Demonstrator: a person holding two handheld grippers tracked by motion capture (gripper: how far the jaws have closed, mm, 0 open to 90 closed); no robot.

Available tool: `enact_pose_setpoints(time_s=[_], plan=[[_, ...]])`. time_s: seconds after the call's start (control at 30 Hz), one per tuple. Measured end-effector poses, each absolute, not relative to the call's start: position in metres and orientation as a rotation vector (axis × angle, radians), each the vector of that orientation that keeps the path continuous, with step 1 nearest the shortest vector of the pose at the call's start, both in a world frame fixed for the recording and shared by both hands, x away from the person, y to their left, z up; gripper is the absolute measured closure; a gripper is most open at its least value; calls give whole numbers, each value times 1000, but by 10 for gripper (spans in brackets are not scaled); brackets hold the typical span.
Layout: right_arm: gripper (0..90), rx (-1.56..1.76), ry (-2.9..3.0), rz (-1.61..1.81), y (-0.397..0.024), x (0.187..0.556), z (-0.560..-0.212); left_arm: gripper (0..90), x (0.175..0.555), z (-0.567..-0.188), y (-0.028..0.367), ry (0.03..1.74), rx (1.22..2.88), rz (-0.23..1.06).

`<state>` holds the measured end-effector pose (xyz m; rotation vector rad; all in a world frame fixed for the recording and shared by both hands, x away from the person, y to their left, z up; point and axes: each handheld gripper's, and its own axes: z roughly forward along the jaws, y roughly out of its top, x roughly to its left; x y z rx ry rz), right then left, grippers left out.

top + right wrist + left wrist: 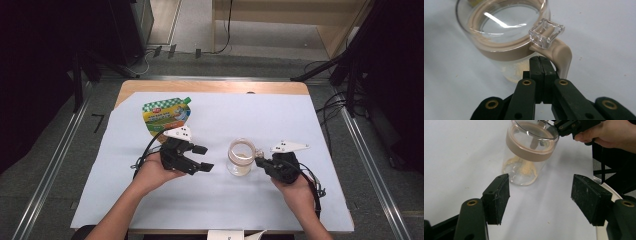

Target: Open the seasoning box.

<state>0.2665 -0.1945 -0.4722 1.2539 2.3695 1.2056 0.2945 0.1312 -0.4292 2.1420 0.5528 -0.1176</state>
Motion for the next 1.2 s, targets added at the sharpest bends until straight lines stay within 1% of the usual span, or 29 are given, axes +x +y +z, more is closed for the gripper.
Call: enact_pose_setpoints(time_s=[0.1,0.13,0.2,0.33,0.4,0.47,0.57,0.7,0.8,0.9,1.2], plan=[[900,1254,2358,1207,-196,271,-474,327,297,-429,128,544,2147,-136],[900,1255,2348,1204,-197,275,-476,346,298,-429,124,542,2163,-135],[900,1250,2345,1208,-197,278,-478,345,299,-429,122,540,2165,-120],[900,1215,2334,1197,-197,285,-483,314,302,-428,117,543,2151,-104],[900,1210,2333,1182,-195,288,-486,285,304,-428,113,531,2147,-118],[900,1218,2339,1184,-195,292,-490,272,308,-428,108,530,2149,-144],[900,1228,2343,1195,-194,298,-496,270,312,-428,101,522,2157,-134],[900,1241,2356,1169,-192,301,-500,270,316,-426,95,519,2137,-105],[900,1258,2357,1192,-193,302,-502,263,320,-428,96,529,2117,-139],[900,1250,2381,1191,-192,302,-503,246,320,-429,97,525,2119,-136],[900,1166,2459,1217,-164,291,-503,204,318,-425,104,506,2096,-120]])
